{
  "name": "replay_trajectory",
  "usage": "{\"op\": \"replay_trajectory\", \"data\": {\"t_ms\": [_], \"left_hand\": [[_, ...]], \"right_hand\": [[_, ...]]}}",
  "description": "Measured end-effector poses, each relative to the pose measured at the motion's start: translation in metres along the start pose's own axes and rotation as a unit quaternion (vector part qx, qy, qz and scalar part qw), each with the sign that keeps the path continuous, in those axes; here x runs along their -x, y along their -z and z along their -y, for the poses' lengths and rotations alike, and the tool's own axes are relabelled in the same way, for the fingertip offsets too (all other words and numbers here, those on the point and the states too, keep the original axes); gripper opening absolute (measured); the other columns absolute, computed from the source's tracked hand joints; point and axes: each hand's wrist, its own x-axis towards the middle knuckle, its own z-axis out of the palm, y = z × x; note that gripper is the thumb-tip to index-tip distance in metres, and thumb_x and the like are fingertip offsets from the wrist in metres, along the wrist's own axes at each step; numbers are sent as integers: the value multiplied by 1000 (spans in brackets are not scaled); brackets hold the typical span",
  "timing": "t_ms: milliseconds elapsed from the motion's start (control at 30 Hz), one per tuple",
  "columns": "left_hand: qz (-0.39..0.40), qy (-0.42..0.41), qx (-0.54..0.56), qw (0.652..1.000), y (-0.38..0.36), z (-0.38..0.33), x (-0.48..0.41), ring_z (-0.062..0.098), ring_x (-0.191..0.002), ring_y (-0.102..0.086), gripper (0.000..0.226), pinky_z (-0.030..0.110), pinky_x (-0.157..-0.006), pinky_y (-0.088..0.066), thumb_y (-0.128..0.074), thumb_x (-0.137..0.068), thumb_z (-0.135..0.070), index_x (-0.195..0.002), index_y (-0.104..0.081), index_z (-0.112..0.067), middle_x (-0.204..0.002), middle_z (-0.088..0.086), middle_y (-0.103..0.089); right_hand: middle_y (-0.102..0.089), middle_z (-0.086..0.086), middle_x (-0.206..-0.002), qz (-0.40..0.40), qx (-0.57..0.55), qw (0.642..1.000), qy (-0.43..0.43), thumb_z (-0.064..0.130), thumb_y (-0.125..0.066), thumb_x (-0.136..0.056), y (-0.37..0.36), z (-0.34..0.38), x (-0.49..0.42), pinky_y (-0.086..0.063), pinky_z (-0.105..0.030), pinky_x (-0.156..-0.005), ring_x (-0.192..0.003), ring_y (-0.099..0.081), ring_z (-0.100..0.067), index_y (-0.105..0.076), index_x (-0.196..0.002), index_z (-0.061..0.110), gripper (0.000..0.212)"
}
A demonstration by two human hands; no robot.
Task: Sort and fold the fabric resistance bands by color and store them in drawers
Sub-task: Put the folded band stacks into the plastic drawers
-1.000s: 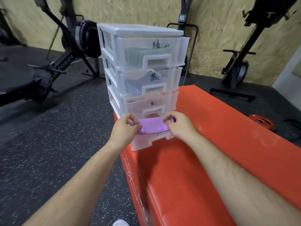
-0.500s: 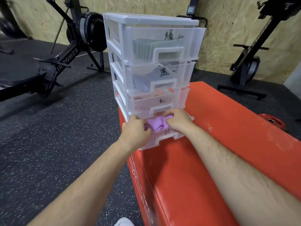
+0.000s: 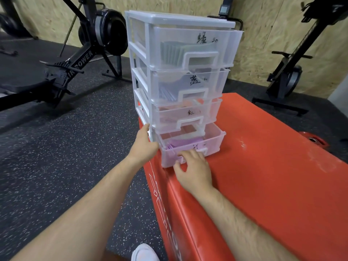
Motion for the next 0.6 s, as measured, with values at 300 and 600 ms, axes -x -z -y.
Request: {"op": "replay_trajectory", "data": {"t_ms": [300, 600], "left_hand": [[40, -28, 119, 992, -6, -1, -4, -9, -98, -55, 71, 7, -73, -47, -66, -70, 3, -117, -38, -42, -114, -18, -48], [0, -38, 173, 984, -12, 10, -14, -25, -110, -46, 95, 16, -98, -42, -77, -51, -33, -134, -31, -32, -128, -25, -46]], "right_hand": [[-45, 6, -141, 127, 60, 990, -9, 39, -52, -87, -26, 12, -40, -40, -43, -104, -132, -40, -21, -43, -146, 34, 60], [-45, 2, -139, 121, 70, 990, -8, 33, -59, -83, -44, 21, -61, -44, -44, -98, -129, -43, -25, -47, -139, 31, 58]]}}
